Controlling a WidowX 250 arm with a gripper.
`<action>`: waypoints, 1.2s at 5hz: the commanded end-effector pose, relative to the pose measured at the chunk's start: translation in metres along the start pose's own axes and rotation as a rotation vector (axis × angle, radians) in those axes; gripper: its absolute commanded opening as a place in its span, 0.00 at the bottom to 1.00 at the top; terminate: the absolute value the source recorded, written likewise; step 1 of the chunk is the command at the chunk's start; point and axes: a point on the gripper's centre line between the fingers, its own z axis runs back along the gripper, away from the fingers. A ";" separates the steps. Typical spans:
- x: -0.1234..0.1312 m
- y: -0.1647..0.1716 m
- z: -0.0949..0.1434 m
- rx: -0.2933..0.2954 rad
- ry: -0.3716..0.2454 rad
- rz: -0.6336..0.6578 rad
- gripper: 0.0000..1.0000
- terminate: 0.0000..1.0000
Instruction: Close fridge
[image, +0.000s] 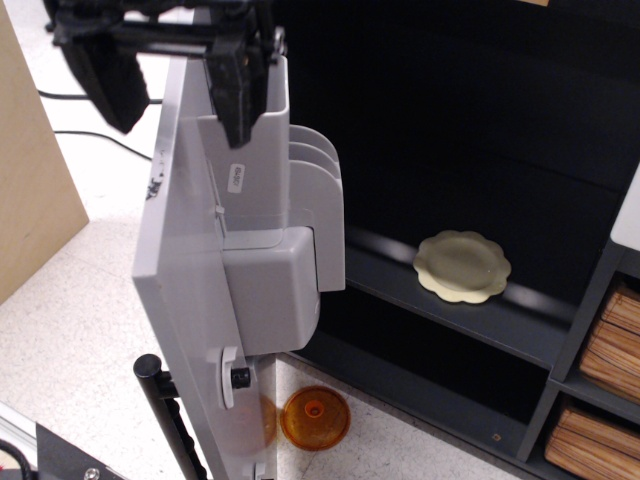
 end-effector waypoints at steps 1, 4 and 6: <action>-0.001 -0.021 -0.013 -0.007 -0.009 0.029 1.00 0.00; 0.052 -0.106 -0.024 -0.061 0.007 0.131 1.00 0.00; 0.044 -0.103 0.012 -0.178 -0.014 0.070 1.00 0.00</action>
